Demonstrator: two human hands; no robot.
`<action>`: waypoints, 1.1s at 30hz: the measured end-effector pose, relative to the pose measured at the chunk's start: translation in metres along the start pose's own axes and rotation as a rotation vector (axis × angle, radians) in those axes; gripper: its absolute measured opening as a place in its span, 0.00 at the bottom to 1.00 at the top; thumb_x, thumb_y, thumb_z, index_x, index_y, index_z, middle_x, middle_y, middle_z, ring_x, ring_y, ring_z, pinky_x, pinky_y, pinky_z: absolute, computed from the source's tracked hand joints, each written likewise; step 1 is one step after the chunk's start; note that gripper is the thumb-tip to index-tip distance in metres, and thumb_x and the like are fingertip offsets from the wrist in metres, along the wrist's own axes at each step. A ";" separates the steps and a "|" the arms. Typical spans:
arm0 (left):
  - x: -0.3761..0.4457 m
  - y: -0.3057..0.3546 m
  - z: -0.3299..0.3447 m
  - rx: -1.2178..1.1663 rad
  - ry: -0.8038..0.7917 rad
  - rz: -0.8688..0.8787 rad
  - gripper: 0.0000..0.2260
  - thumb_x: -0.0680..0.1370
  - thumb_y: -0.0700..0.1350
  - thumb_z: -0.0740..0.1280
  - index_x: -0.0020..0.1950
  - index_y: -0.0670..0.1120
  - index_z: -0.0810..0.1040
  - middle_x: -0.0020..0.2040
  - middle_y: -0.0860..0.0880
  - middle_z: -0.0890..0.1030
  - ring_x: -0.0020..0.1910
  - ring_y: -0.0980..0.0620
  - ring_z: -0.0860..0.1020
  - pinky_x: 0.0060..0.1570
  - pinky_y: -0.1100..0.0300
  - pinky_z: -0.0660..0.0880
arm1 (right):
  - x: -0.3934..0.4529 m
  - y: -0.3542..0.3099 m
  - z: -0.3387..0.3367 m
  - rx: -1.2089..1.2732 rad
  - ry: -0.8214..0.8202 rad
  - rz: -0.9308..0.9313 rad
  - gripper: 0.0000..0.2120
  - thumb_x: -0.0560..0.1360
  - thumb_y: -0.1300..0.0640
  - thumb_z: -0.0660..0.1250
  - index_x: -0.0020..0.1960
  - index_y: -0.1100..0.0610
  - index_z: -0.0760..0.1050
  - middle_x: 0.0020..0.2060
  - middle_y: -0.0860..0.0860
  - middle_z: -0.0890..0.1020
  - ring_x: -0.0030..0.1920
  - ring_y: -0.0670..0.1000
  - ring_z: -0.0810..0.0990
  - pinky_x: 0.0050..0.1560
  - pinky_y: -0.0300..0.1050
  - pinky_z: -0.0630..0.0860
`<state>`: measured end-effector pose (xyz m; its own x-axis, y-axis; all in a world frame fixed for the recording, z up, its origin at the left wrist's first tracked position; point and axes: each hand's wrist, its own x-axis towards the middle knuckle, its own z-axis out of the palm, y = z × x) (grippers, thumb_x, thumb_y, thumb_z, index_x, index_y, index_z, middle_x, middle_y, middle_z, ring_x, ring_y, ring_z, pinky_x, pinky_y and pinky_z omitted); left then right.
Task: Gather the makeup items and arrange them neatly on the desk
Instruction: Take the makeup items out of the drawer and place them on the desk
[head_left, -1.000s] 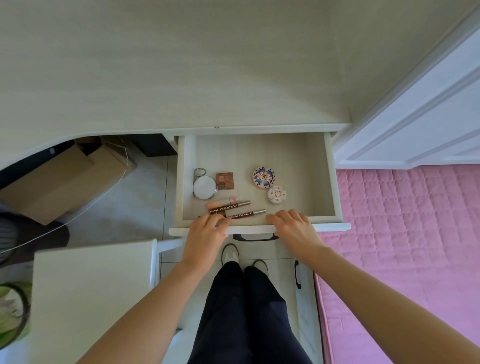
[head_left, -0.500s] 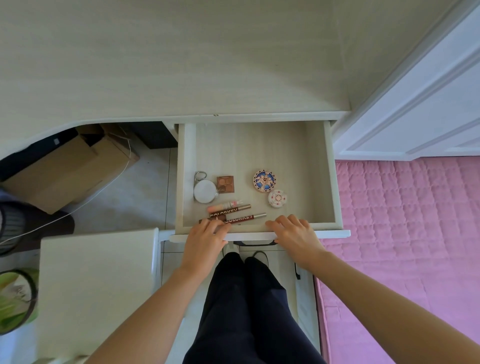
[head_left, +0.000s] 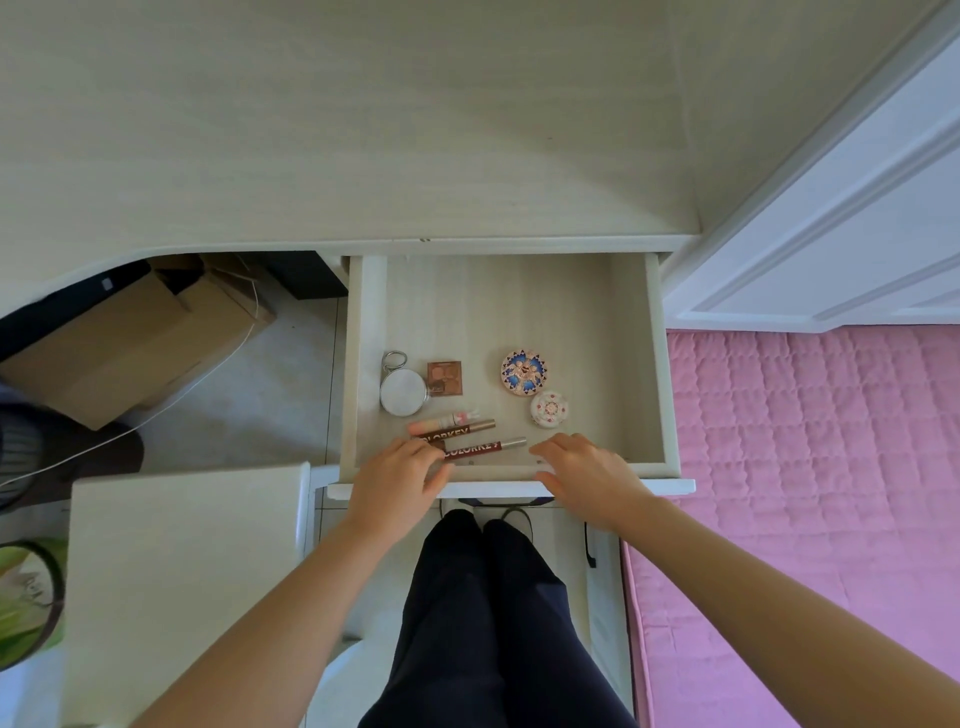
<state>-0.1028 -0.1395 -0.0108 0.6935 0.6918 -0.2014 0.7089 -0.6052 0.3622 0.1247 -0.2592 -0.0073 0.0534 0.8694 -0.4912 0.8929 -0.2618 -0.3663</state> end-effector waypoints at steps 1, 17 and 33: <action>0.006 -0.001 -0.001 -0.002 0.003 -0.010 0.08 0.77 0.48 0.67 0.49 0.47 0.84 0.48 0.53 0.83 0.48 0.51 0.80 0.39 0.57 0.77 | 0.004 0.000 -0.002 -0.005 0.002 0.004 0.16 0.80 0.50 0.57 0.66 0.52 0.69 0.59 0.50 0.76 0.58 0.53 0.74 0.48 0.49 0.76; 0.109 -0.054 -0.004 0.226 -0.204 -0.051 0.11 0.76 0.39 0.64 0.57 0.44 0.78 0.57 0.47 0.78 0.59 0.47 0.72 0.58 0.56 0.69 | 0.108 -0.030 -0.021 0.032 0.002 0.101 0.16 0.80 0.52 0.59 0.66 0.54 0.70 0.61 0.52 0.75 0.64 0.54 0.71 0.55 0.54 0.76; 0.127 -0.059 0.037 0.468 -0.385 -0.086 0.25 0.81 0.44 0.58 0.75 0.39 0.53 0.74 0.41 0.61 0.75 0.40 0.54 0.74 0.48 0.53 | 0.188 -0.051 0.040 -0.027 0.028 0.068 0.38 0.73 0.52 0.70 0.76 0.57 0.55 0.72 0.56 0.63 0.71 0.60 0.61 0.65 0.55 0.70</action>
<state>-0.0521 -0.0306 -0.0909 0.5663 0.6063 -0.5582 0.6848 -0.7231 -0.0907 0.0717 -0.0990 -0.1126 0.1269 0.8616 -0.4915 0.8985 -0.3098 -0.3109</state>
